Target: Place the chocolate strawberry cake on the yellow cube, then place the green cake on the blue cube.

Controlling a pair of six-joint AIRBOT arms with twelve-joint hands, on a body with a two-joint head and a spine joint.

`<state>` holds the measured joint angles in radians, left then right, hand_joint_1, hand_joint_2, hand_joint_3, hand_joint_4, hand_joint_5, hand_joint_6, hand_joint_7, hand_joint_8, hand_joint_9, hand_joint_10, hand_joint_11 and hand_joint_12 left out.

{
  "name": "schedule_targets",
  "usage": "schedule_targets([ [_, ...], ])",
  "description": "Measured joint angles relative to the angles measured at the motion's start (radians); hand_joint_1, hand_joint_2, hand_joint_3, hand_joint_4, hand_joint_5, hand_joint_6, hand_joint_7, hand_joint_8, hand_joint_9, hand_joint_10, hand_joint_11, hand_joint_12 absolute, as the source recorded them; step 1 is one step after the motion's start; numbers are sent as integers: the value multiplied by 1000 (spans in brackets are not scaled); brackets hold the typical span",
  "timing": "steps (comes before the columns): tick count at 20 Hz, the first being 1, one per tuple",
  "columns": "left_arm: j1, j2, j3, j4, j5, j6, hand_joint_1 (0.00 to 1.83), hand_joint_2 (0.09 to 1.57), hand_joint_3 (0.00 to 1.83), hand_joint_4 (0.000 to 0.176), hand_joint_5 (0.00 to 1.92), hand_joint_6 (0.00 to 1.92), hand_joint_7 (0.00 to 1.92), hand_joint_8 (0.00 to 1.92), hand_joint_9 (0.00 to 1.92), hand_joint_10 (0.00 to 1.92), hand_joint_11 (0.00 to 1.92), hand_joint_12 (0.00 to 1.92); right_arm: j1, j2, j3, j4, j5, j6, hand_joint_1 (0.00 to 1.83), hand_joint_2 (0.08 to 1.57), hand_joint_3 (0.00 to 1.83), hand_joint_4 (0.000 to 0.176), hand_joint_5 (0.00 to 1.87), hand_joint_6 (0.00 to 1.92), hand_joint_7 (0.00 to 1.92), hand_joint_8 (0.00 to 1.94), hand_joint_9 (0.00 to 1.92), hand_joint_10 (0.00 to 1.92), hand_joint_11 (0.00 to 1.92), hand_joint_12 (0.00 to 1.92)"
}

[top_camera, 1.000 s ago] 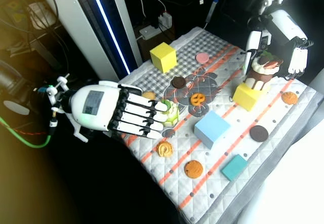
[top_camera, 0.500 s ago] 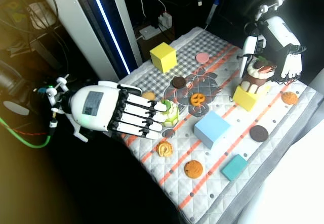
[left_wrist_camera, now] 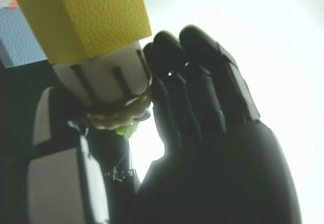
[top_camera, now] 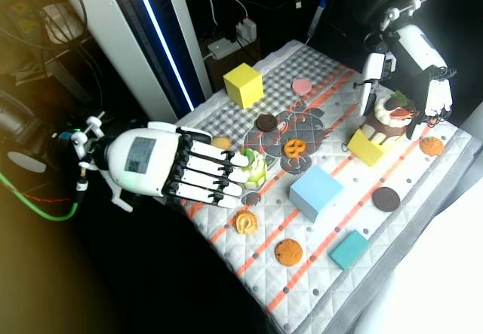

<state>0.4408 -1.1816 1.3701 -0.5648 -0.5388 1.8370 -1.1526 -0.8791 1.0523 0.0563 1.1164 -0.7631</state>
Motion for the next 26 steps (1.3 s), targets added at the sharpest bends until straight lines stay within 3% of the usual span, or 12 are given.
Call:
schedule_targets([
  [1, 1, 0, 0, 0, 0, 0, 865, 995, 0, 0, 727, 28, 654, 646, 579, 1097, 363, 1571, 0, 0, 0, 0, 0, 0, 330, 1296, 0, 46, 502, 0, 433, 0, 503, 1, 567, 52],
  [4, 5, 1, -11, 2, 1, 0, 876, 993, 0, 4, 723, 19, 650, 653, 584, 1098, 387, 1553, 0, 0, 1, 0, 0, 2, 361, 1294, 0, 32, 509, 3, 440, 3, 515, 5, 595, 61],
  [6, 13, 3, -15, 3, -6, -1, 871, 993, 0, 0, 730, 17, 650, 668, 586, 1116, 383, 1567, 0, 0, 1, 0, 0, 3, 340, 1291, 0, 40, 510, 3, 439, 2, 517, 4, 599, 61],
  [10, 26, 16, -39, 1, -26, 0, 886, 990, 0, 0, 716, 4, 611, 696, 575, 1148, 407, 1573, 0, 0, 1, 0, 0, 6, 364, 1293, 0, 23, 522, 3, 443, 2, 513, 1, 576, 45],
  [14, 32, 26, -50, 6, -29, -1, 888, 981, 0, 0, 673, 0, 516, 773, 487, 1209, 346, 1589, -10, -2, 1, 1, 0, 8, 398, 1300, 1, 31, 519, 2, 432, 1, 484, 0, 544, 29],
  [18, 36, 26, -51, 4, -30, -1, 795, 949, 0, 37, 557, 0, 446, 749, 405, 1248, 271, 1661, -10, -2, 1, 0, 1, 8, 415, 1301, 1, 50, 523, 3, 421, 2, 463, 2, 527, 21],
  [19, 38, 26, -52, 4, -28, 0, 797, 929, 0, 42, 482, 0, 402, 717, 357, 1232, 182, 1679, -10, -2, 1, 0, 1, 9, 394, 1306, 2, 50, 519, 0, 425, 2, 465, 2, 532, 24],
  [20, 38, 27, -57, 3, -26, 1, 781, 919, 0, 34, 414, 0, 400, 644, 339, 1172, 101, 1663, -10, -2, 1, 1, 1, 9, 392, 1308, 3, 48, 523, 2, 436, 6, 474, 6, 545, 29],
  [21, 38, 27, -58, 5, -22, 2, 778, 914, 0, 40, 377, 0, 395, 593, 306, 1152, 31, 1668, -10, -2, 1, 2, 0, 9, 395, 1309, 3, 39, 528, 4, 436, 6, 473, 5, 543, 28],
  [22, 38, 27, -58, 5, -21, 2, 769, 908, 0, 45, 338, 0, 445, 415, 329, 1006, 6, 1605, -10, -2, 1, 0, 1, 10, 392, 1306, 1, 42, 529, 4, 439, 6, 485, 9, 558, 35],
  [23, 38, 27, -58, 5, -21, 2, 769, 908, 0, 45, 338, 0, 445, 415, 329, 1006, 6, 1605, -10, -2, 1, 0, 1, 10, 392, 1306, 1, 42, 529, 4, 439, 6, 485, 9, 558, 35],
  [26, 39, 27, -59, 5, -22, 2, 741, 907, 0, 59, 282, 0, 511, 95, 336, 768, 0, 1463, -10, -2, 1, 1, 0, 11, 418, 1306, 1, 52, 522, 0, 437, 0, 483, 2, 554, 35],
])
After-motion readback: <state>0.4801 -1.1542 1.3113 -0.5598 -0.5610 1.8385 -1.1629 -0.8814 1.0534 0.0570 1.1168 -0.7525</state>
